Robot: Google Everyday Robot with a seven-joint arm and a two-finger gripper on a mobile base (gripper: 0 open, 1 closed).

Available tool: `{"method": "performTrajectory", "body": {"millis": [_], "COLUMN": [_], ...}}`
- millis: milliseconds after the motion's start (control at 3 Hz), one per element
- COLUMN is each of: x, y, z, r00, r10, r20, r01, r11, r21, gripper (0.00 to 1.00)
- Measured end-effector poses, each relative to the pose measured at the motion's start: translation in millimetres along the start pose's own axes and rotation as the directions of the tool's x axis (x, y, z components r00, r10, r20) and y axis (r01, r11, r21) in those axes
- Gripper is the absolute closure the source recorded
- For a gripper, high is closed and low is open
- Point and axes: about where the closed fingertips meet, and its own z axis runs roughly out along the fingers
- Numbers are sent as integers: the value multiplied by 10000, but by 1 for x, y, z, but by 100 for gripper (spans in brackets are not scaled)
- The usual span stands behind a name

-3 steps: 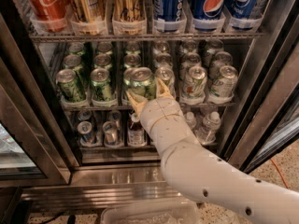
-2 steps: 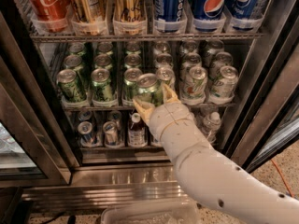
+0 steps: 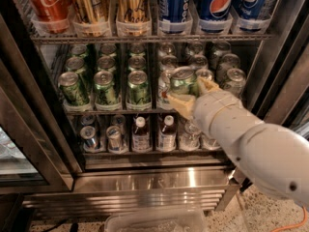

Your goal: Pick green can from middle shelf of fridge

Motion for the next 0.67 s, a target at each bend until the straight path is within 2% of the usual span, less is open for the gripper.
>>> {"method": "performTrajectory", "body": {"millis": [333, 667], "x": [6, 6], "y": [9, 9], "z": [-3, -3], "r00": [9998, 9998], "r10": [-5, -7], "r20": [-214, -212], "r01": [-8, -6], "r11": [9981, 9981], "r21": [-618, -623], "gripper": [100, 100]}}
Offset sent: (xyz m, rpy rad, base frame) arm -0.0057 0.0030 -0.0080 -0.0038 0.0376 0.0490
